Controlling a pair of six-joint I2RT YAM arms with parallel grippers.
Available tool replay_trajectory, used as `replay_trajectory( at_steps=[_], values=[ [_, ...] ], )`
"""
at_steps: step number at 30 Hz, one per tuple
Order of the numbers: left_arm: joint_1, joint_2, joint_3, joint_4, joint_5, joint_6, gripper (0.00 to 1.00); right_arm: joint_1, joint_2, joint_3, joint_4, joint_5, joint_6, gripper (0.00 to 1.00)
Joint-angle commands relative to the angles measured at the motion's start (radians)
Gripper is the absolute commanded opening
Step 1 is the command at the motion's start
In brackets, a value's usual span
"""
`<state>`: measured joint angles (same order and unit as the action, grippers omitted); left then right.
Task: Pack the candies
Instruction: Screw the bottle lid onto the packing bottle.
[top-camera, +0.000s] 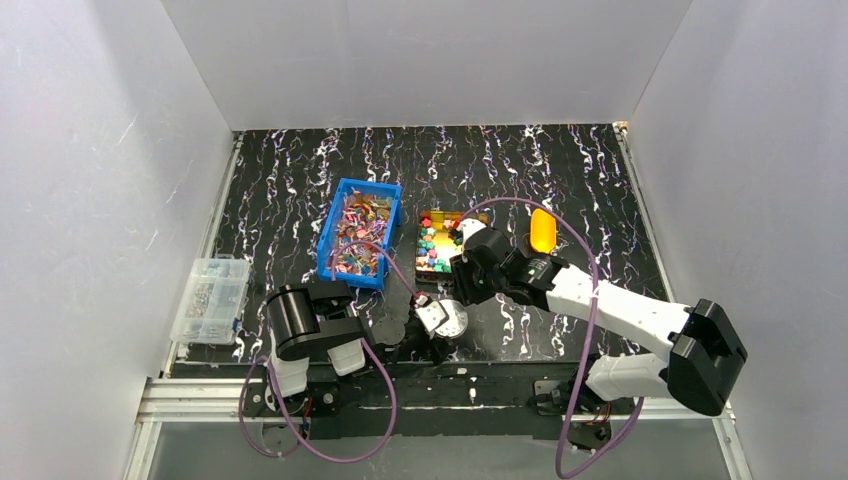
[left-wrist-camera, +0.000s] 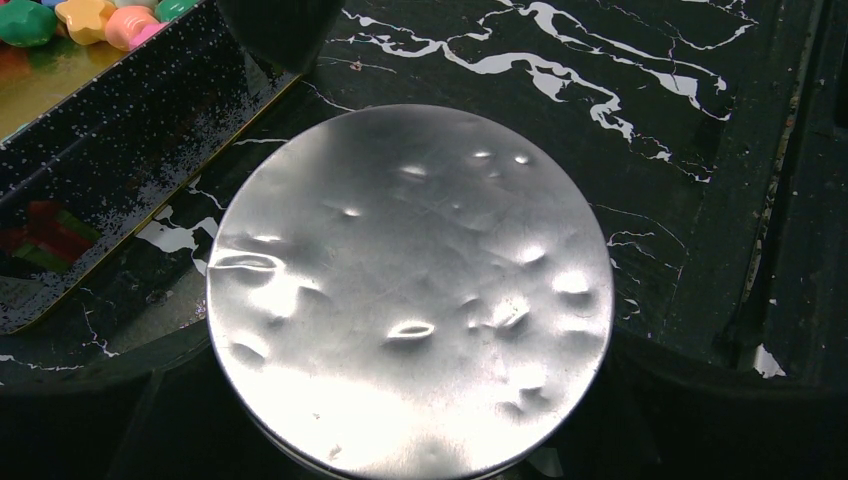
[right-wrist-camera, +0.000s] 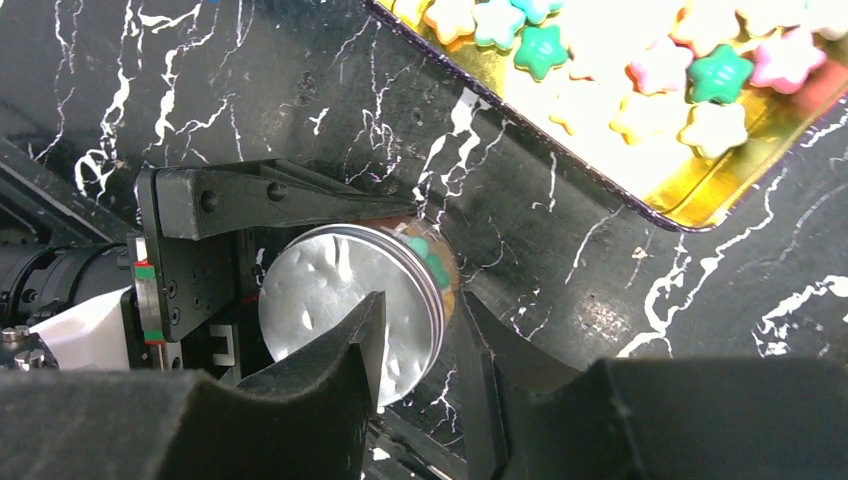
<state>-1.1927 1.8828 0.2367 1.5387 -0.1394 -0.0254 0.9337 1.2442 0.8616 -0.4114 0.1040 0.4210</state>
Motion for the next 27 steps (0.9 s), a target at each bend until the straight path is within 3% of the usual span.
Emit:
replay_trajectory(
  at_steps=[1,27],
  values=[
    [0.012,0.042,-0.033,-0.166,-0.011,-0.016,0.29,-0.031,0.010,0.012,0.082,-0.111,-0.072,0.39],
    [0.013,0.059,-0.022,-0.166,0.020,-0.023,0.28,-0.070,0.044,-0.114,0.168,-0.258,-0.076,0.35]
  ],
)
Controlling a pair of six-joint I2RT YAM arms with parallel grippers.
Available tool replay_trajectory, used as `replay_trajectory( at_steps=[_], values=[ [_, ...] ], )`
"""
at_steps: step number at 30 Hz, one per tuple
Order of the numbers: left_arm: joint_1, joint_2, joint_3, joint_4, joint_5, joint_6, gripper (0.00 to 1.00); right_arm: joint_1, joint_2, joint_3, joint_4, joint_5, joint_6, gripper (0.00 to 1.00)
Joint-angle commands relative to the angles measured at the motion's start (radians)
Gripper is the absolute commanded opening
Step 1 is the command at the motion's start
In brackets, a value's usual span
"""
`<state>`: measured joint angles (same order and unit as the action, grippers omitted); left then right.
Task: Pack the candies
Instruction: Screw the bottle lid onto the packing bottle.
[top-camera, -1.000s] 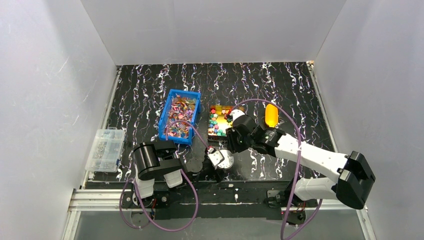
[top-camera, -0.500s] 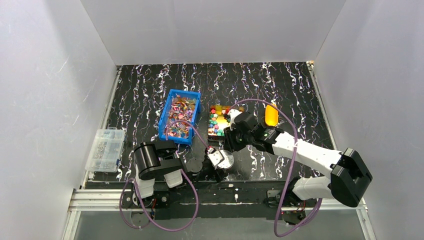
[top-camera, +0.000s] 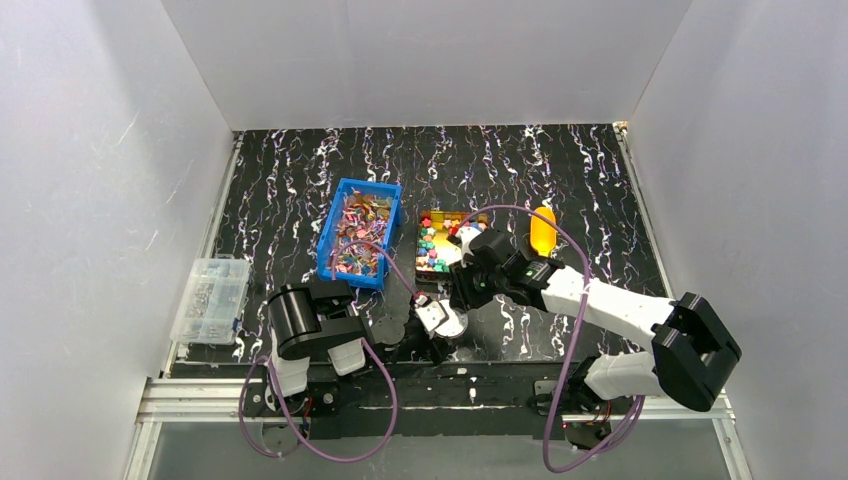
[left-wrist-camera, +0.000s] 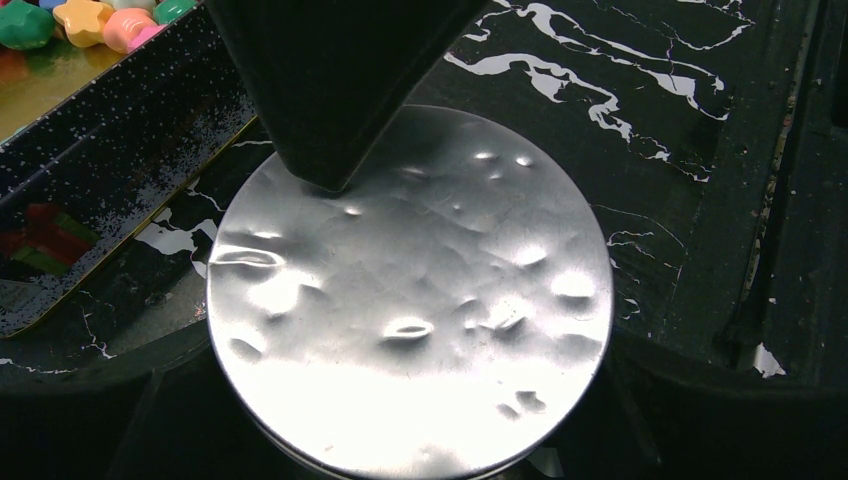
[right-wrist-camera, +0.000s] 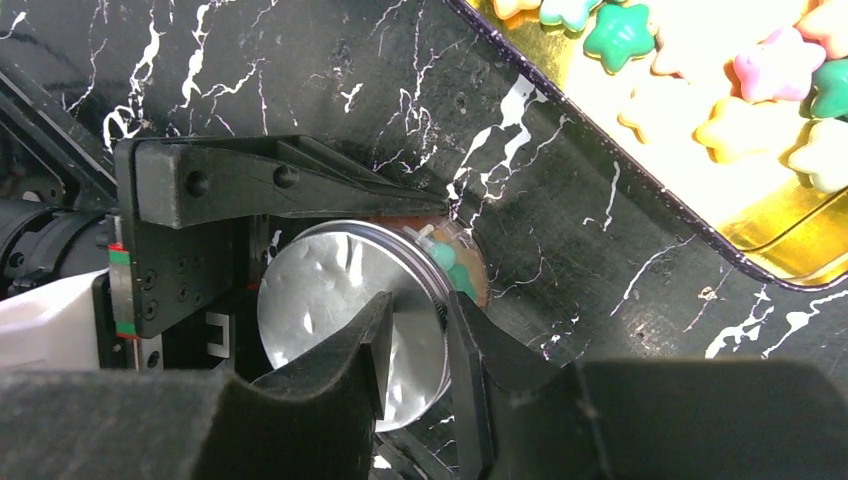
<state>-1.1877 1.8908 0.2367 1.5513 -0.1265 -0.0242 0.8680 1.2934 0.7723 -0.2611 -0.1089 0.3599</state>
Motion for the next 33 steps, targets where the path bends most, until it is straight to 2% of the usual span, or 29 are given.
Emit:
replay_trajectory(
  at_steps=[1,8,22,33],
  values=[
    [0.007,0.051,-0.022,-0.178,0.006,-0.024,0.28,-0.004,-0.005,-0.030,0.016,-0.050,-0.014,0.34],
    [0.008,0.053,-0.020,-0.178,-0.006,-0.031,0.28,-0.004,-0.034,-0.070,-0.010,-0.094,-0.014,0.21],
    [0.012,0.047,-0.025,-0.184,-0.070,-0.055,0.30,0.009,-0.192,-0.195,-0.086,-0.101,0.112,0.22],
    [0.014,0.040,-0.031,-0.186,-0.084,-0.060,0.29,0.157,-0.306,-0.221,-0.112,-0.042,0.267,0.24]
  ],
)
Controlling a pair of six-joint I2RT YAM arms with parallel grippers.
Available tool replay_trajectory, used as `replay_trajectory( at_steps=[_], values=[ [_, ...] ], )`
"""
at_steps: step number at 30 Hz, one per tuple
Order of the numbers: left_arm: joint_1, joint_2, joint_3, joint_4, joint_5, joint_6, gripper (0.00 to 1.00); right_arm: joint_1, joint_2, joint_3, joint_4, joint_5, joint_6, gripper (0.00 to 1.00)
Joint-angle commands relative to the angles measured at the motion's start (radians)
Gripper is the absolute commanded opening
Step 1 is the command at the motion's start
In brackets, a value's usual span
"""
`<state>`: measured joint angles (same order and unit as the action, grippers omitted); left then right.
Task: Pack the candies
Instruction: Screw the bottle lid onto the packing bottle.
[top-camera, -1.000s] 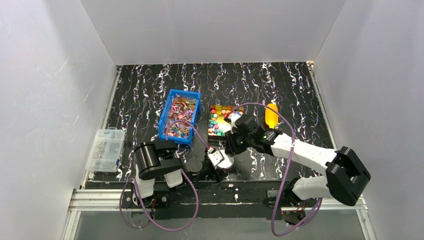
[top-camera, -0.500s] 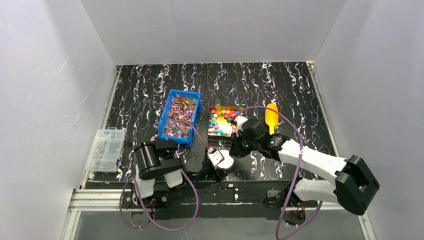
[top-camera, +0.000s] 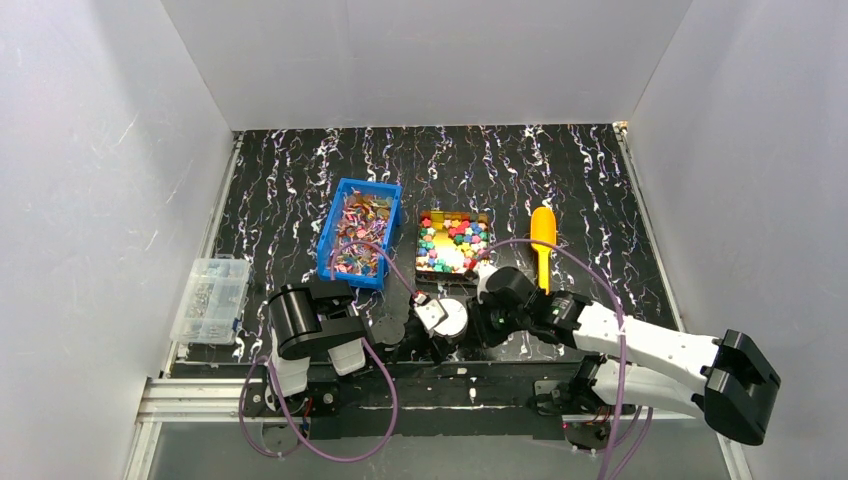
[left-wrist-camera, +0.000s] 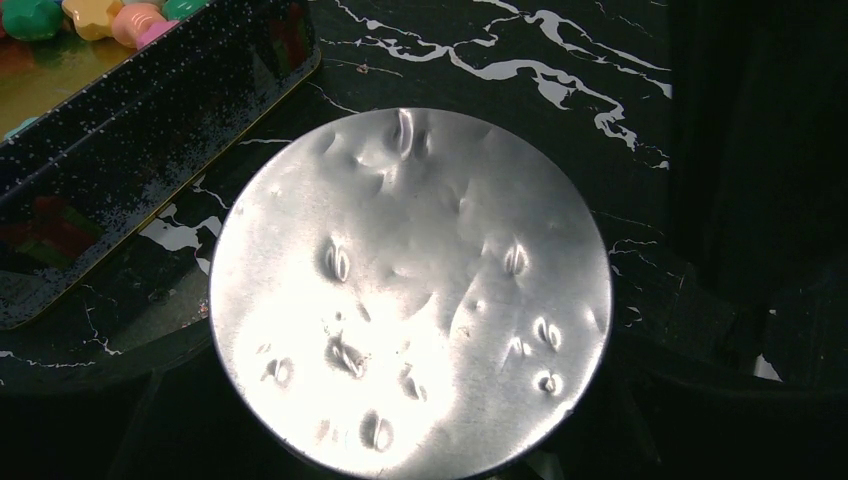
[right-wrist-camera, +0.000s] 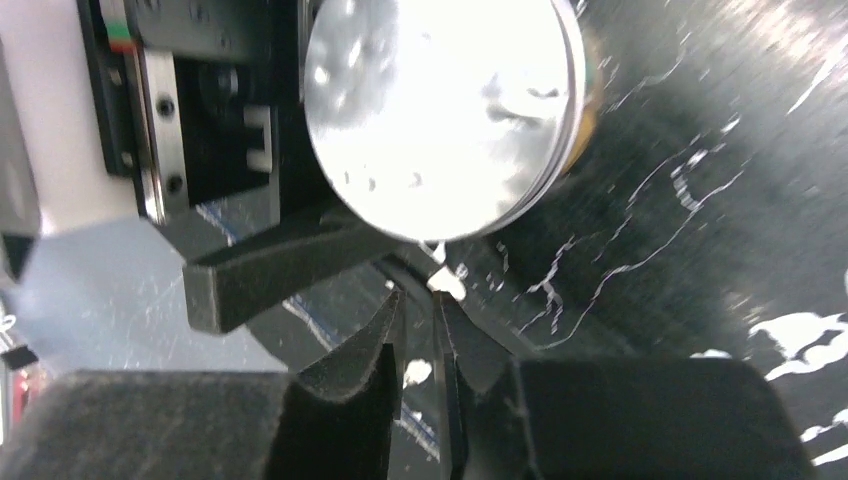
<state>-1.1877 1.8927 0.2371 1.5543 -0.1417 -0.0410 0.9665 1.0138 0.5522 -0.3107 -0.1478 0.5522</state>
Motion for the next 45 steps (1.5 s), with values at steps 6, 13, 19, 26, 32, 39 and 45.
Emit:
replay_trajectory(
  at_steps=[6,13,19,26,32,39,45],
  values=[
    [0.014,0.037,-0.034,-0.189,-0.060,-0.043,0.29,0.086,-0.051,0.119,-0.174,0.136,0.069,0.32],
    [0.014,0.041,-0.039,-0.188,-0.054,-0.045,0.29,0.086,0.014,0.253,-0.201,0.274,0.013,0.48],
    [0.014,0.048,-0.036,-0.188,-0.045,-0.043,0.29,0.083,0.134,0.353,-0.188,0.316,-0.065,0.51],
    [0.014,0.049,-0.036,-0.188,-0.038,-0.041,0.29,0.022,0.252,0.428,-0.146,0.271,-0.162,0.50],
    [0.014,0.054,-0.035,-0.188,-0.038,-0.040,0.29,-0.038,0.319,0.414,-0.098,0.175,-0.211,0.49],
    [0.014,0.066,-0.029,-0.188,-0.029,-0.039,0.29,-0.090,0.344,0.357,-0.024,0.043,-0.230,0.47],
    [0.014,0.070,-0.026,-0.188,-0.026,-0.039,0.29,-0.110,0.364,0.316,0.003,0.004,-0.236,0.44]
  ],
)
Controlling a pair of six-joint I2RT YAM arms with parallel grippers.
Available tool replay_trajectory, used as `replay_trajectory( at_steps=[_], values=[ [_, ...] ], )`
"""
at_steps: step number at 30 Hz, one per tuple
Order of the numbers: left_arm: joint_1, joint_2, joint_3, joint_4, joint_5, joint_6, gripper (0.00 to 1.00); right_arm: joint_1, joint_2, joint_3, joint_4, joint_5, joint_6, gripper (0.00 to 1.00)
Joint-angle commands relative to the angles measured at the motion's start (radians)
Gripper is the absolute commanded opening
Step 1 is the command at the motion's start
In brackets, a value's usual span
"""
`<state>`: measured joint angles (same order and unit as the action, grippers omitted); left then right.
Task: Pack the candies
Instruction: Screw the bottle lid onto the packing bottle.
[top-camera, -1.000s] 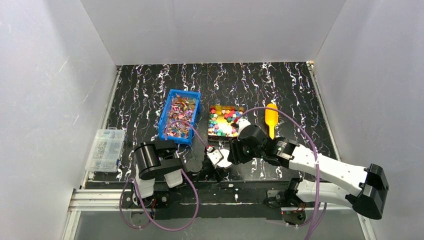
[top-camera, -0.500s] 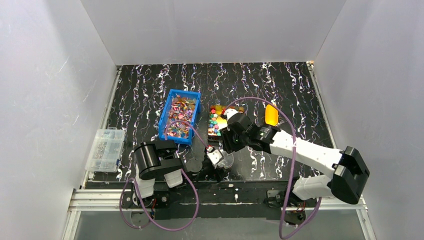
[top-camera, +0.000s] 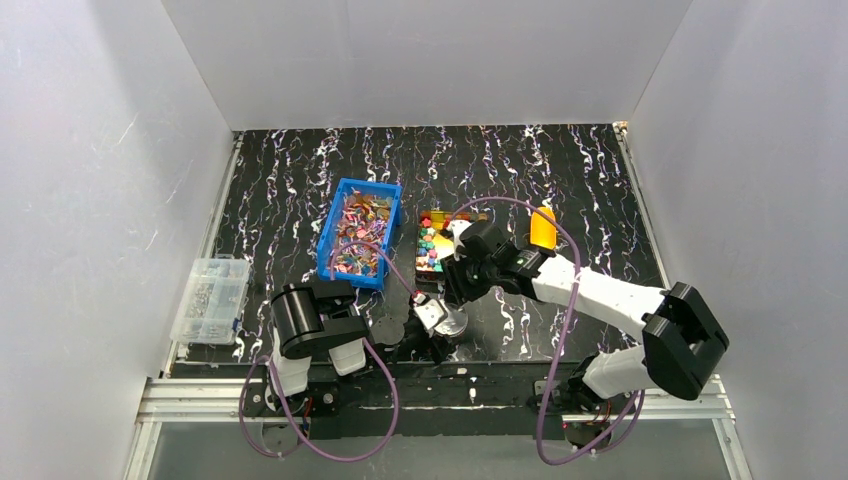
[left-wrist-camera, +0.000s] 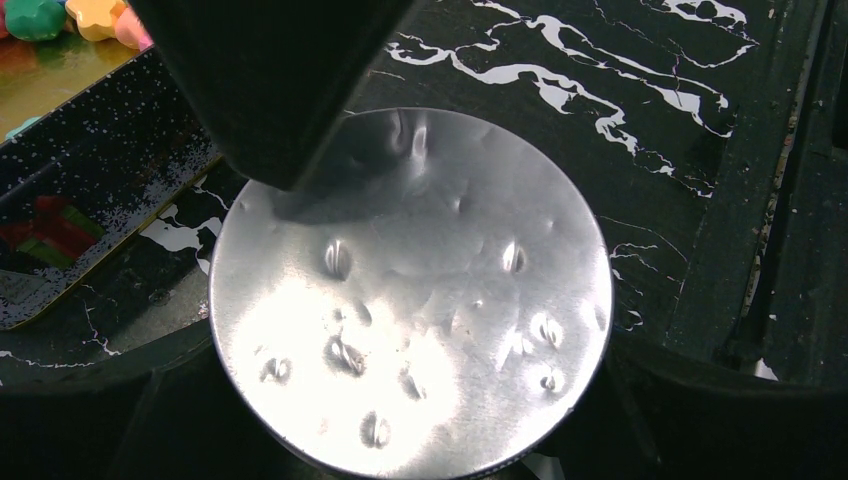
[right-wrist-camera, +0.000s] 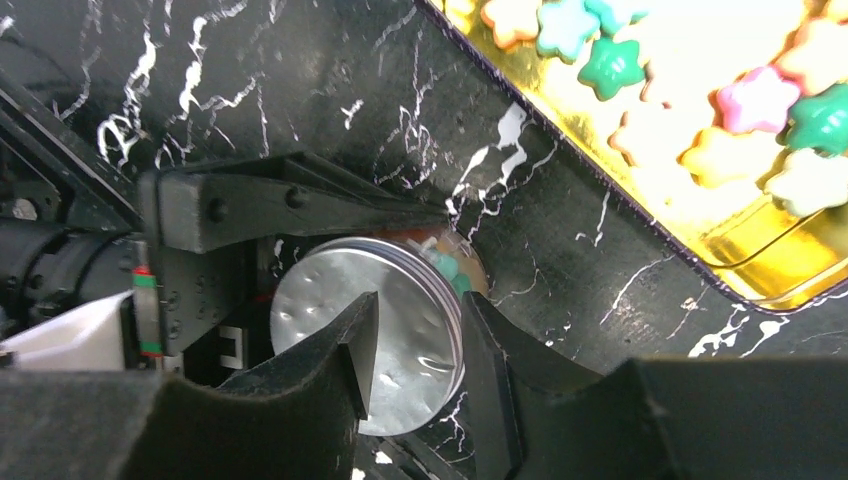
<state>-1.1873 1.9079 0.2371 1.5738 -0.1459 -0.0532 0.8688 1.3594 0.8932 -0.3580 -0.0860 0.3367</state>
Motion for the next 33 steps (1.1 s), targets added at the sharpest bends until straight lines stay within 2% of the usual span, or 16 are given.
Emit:
replay_trajectory(
  at_steps=[1,15,27,33],
  values=[
    [0.014,0.054,-0.025,-0.207,-0.021,-0.027,0.29,-0.014,0.019,-0.030,0.054,-0.063,-0.021,0.44],
    [0.014,0.046,-0.025,-0.208,-0.030,-0.023,0.29,-0.016,-0.031,-0.151,0.034,-0.150,-0.007,0.31],
    [0.014,0.023,-0.033,-0.215,-0.070,-0.028,0.29,-0.010,-0.203,-0.291,-0.005,-0.142,0.131,0.27],
    [0.014,0.014,-0.031,-0.231,-0.081,-0.034,0.29,0.046,-0.315,-0.341,-0.021,-0.115,0.220,0.26]
  ],
)
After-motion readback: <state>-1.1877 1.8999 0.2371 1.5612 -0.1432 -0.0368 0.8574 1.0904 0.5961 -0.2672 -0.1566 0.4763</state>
